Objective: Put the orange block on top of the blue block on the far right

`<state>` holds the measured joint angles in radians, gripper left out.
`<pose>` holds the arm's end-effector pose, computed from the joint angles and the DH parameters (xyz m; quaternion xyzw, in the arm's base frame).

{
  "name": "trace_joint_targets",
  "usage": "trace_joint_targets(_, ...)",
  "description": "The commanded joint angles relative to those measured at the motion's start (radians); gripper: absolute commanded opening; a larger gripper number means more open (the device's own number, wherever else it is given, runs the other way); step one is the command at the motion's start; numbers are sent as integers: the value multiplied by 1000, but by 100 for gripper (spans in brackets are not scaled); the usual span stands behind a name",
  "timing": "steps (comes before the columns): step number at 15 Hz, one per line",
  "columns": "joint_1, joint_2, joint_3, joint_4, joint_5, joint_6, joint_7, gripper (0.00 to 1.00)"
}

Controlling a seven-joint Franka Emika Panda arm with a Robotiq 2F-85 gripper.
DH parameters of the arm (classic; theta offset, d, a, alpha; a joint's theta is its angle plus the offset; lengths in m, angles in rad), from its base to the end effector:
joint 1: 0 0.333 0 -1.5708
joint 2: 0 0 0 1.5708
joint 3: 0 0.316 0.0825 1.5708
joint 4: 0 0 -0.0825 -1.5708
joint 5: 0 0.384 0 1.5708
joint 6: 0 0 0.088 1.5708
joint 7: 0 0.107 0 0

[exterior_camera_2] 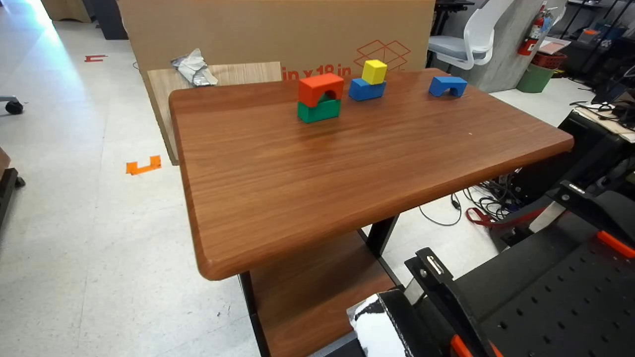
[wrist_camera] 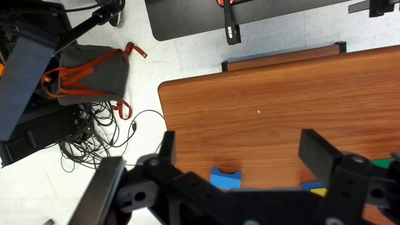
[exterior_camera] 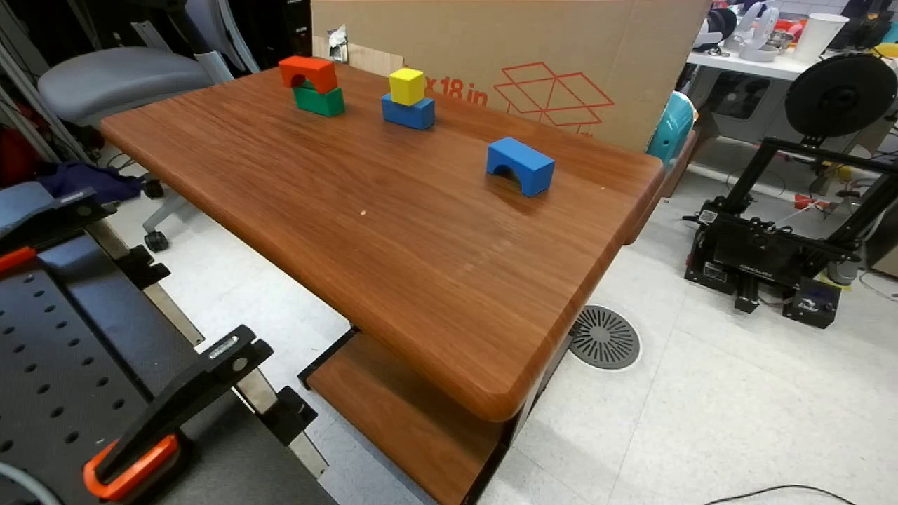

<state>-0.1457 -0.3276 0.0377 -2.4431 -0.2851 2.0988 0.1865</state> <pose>0.4308 -0.0601 0.4236 0.9889 -0.0743 -0.0039 0.1284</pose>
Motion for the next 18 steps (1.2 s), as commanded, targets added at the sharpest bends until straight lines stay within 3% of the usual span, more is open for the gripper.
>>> trace_joint_targets(1,18,8,-12,5,-10,-4,11,100)
trace_joint_targets(7,67,133,6,26,1,40,3,100)
trace_joint_targets(12,135,235,20,9,-4,184,-25,100)
trace_joint_targets(18,197,395,33,54,42,384,-172,100)
